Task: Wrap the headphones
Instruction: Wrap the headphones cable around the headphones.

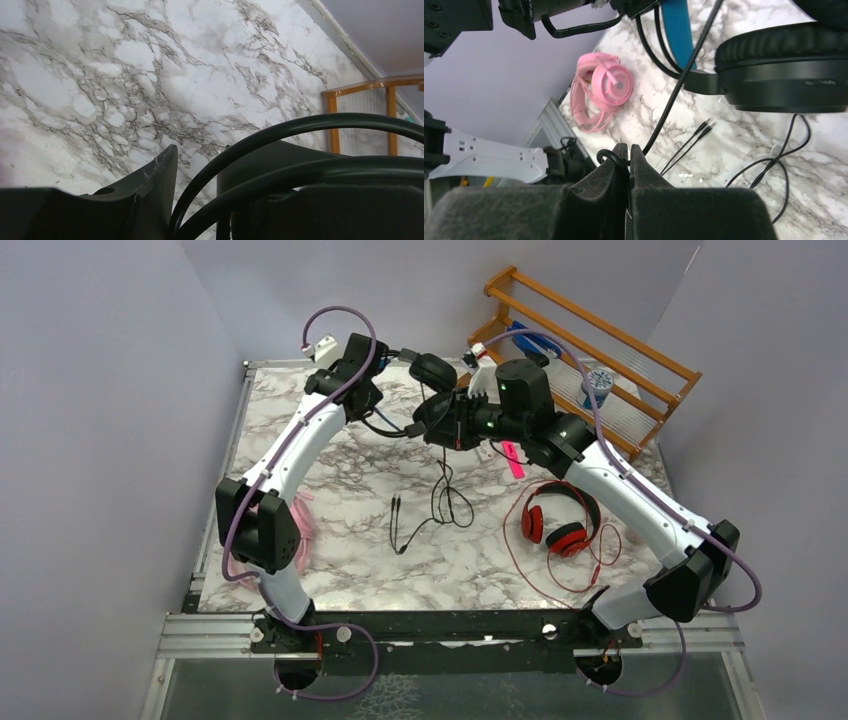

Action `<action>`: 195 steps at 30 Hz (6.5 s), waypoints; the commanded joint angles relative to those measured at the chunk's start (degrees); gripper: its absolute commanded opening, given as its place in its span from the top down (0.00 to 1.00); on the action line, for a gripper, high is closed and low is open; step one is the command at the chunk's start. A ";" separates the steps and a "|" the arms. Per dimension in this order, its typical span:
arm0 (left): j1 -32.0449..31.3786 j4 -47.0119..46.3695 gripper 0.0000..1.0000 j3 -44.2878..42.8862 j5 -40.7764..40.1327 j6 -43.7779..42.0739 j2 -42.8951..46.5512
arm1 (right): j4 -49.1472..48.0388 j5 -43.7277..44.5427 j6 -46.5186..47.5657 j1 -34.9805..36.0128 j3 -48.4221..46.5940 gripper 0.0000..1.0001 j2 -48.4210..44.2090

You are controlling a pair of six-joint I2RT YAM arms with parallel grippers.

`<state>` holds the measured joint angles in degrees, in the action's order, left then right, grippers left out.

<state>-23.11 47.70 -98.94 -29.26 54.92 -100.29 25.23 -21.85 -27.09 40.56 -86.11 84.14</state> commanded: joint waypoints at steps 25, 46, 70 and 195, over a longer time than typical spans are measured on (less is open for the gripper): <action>6.83 -15.59 1.00 -1.96 27.40 5.92 16.07 | -17.79 7.28 1.46 1.64 20.65 0.57 -4.87; 6.78 -14.48 1.00 -2.02 29.13 7.11 19.18 | -70.14 -10.95 2.47 1.92 38.93 0.12 3.79; 6.77 -13.54 1.00 -2.35 32.13 7.29 20.37 | -74.84 3.86 14.30 2.26 25.94 0.05 13.02; -3.61 -13.19 1.00 -17.59 10.76 -10.72 6.30 | -18.11 -1.69 9.88 -8.65 31.27 0.01 -23.82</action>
<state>-27.09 36.62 -112.86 -24.40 40.60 -96.66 12.40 -22.59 -14.61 33.65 -55.96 63.77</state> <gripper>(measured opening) 0.413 0.993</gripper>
